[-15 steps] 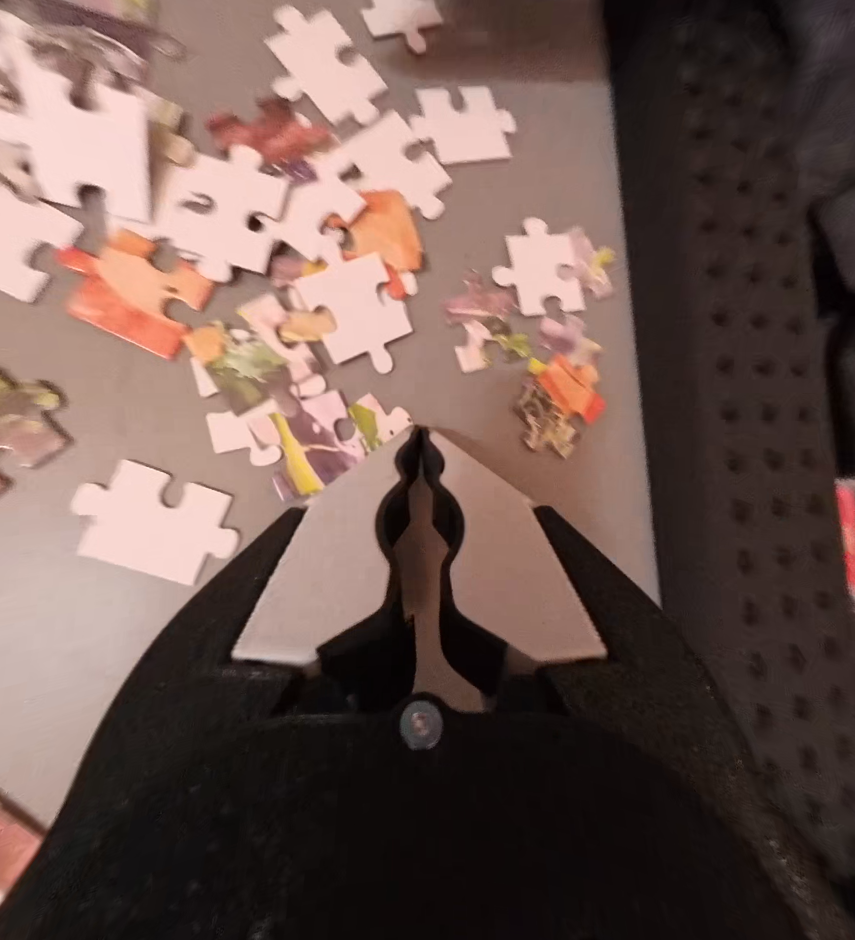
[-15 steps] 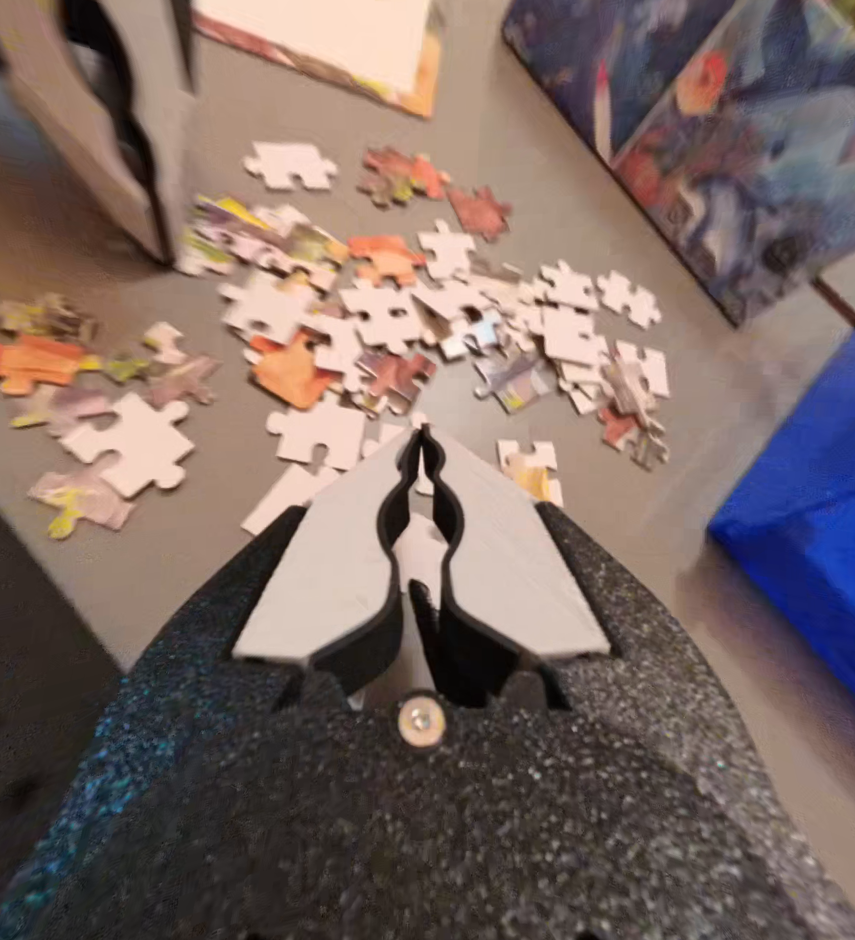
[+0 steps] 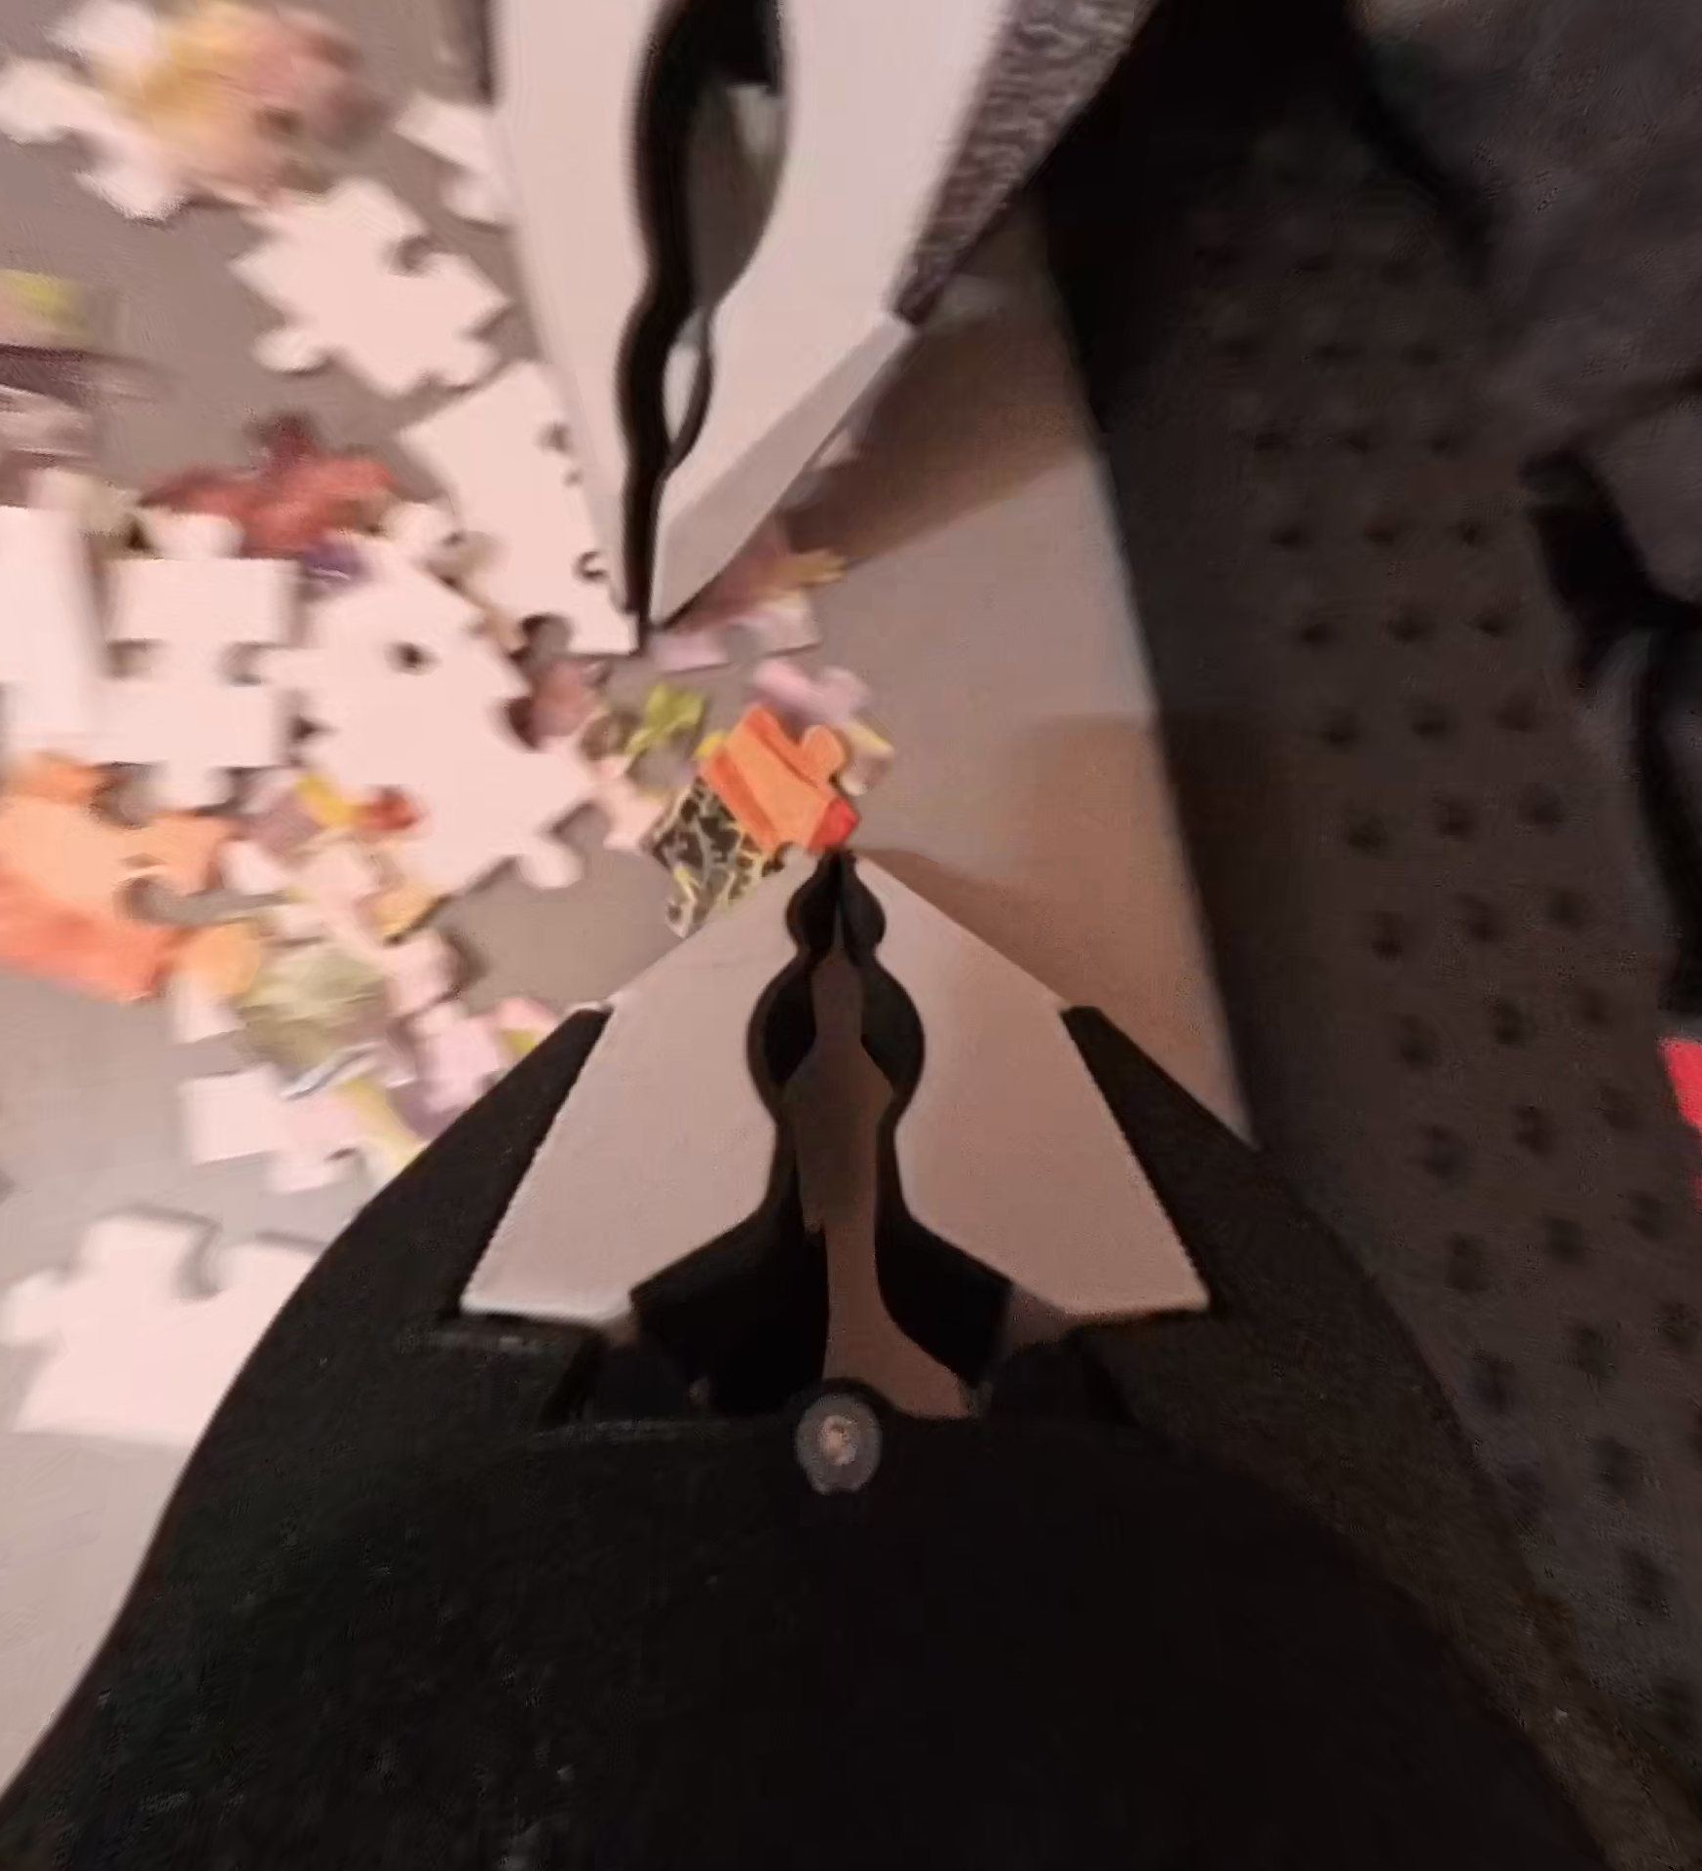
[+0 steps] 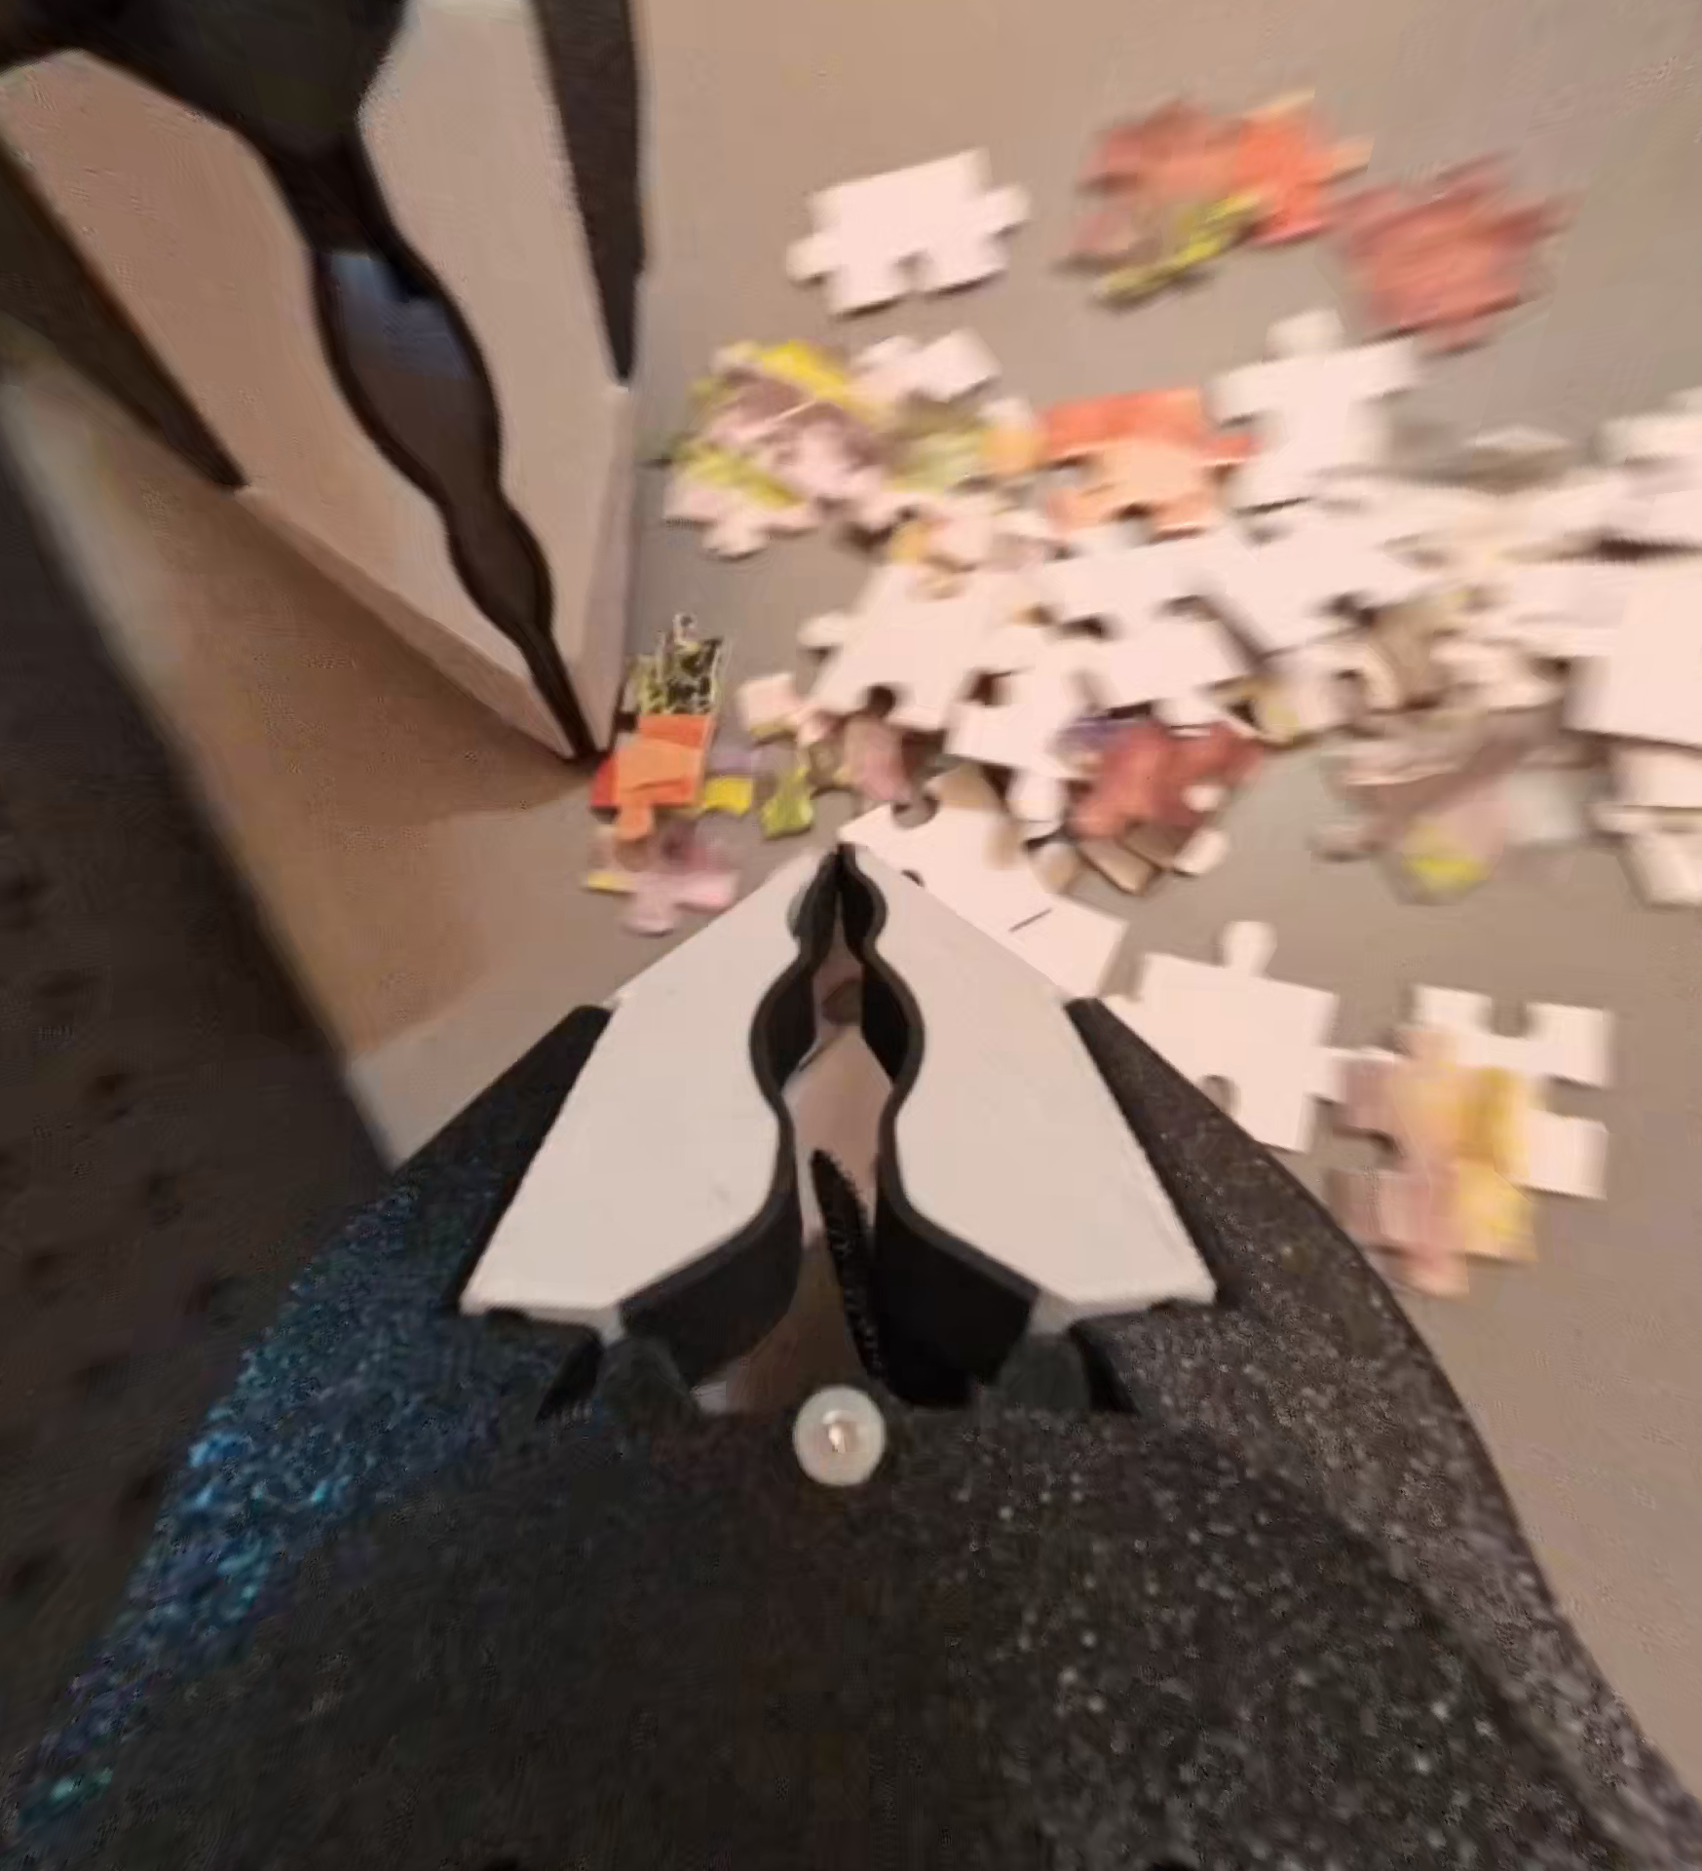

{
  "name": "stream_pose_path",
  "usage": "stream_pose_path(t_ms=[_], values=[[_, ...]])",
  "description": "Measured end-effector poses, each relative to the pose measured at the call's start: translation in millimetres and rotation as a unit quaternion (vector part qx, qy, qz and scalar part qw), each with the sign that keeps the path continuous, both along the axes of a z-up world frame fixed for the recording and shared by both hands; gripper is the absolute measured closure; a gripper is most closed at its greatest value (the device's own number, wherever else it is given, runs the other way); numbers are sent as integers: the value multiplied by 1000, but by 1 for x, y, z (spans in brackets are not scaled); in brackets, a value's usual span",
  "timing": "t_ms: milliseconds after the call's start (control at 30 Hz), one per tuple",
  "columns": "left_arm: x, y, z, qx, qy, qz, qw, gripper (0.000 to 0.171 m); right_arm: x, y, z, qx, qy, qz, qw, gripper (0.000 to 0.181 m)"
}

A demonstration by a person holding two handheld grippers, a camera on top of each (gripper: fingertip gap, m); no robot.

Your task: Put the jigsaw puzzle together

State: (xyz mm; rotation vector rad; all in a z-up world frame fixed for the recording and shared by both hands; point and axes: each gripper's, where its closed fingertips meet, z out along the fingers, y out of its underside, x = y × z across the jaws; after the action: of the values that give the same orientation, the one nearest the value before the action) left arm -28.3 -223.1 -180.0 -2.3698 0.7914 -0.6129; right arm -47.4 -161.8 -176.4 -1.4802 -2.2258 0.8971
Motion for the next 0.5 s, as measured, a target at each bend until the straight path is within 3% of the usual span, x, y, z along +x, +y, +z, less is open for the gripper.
stream_pose_path(t_ms=[67,133,233,333,400,433,500], values=[[-35,29,7,53,39,87,994,171,-14,27,16,54,71,-49,995,181],[-56,42,23,80,10,144,986,171,-15,34,28,74,107,-56,990,181],[-67,48,46,113,-32,173,978,171,-12,40,30,86,115,-60,988,181],[-63,41,47,107,-31,156,982,171,3,20,14,28,59,-13,998,181],[-82,40,34,108,41,171,978,171,22,-22,8,-73,5,68,995,181],[-102,43,31,122,88,200,968,171,25,-32,5,-83,-8,87,993,181],[-144,48,27,123,141,275,943,171,13,-32,-7,-21,-4,82,996,181]])
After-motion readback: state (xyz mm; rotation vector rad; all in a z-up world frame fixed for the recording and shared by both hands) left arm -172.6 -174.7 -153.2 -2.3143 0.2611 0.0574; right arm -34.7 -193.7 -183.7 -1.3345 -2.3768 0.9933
